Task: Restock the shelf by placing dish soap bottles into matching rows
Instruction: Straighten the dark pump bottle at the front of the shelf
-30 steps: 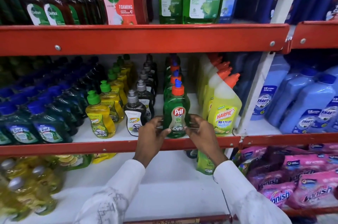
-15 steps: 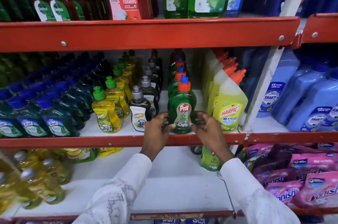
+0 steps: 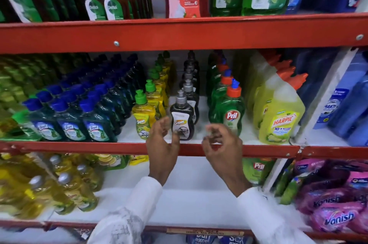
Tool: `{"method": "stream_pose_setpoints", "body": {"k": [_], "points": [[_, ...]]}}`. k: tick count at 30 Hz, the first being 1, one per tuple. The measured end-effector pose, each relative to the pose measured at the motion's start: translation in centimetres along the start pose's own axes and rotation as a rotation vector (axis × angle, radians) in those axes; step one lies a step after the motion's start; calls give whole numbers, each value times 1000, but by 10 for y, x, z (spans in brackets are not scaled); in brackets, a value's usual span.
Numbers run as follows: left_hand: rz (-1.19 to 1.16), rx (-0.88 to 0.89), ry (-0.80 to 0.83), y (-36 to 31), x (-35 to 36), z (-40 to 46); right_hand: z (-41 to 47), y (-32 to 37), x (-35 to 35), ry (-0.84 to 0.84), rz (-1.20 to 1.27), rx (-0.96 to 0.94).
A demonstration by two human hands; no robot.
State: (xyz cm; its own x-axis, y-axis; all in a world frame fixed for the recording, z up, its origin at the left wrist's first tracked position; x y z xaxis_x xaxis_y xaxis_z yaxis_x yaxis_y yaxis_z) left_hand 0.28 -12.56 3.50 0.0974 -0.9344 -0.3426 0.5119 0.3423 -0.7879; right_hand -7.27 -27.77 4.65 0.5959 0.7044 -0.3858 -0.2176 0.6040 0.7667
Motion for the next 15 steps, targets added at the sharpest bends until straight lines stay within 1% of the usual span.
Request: {"method": "stream_pose_setpoints", "body": {"k": [2, 4, 6, 8, 12, 15], "points": [[107, -9, 152, 8, -2, 12, 14, 3, 20, 151, -57, 54], [168, -19, 300, 13, 0, 22, 28, 3, 31, 250, -134, 89], [175, -61, 380, 15, 1, 32, 37, 2, 35, 320, -199, 124], [168, -79, 395, 17, 2, 37, 40, 0, 39, 332, -214, 134], [96, -22, 374, 17, 3, 35, 38, -5, 39, 285, -207, 149], [48, -21, 372, 16, 4, 33, 36, -7, 37, 265, -234, 157]]}}
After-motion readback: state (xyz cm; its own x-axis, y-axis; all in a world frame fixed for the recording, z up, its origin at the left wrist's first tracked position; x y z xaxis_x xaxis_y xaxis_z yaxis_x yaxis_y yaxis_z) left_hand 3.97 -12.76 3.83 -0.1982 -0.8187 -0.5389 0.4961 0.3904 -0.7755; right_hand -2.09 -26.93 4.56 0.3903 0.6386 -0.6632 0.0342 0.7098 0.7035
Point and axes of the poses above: each hand's wrist, its own z-axis towards the middle knuckle, its own x-axis out of the palm, y = z × x, the point moved 1 cm from there along z, towards the middle knuckle, and after that the axes turned 8 degrees about y, right-handed, at the moved point
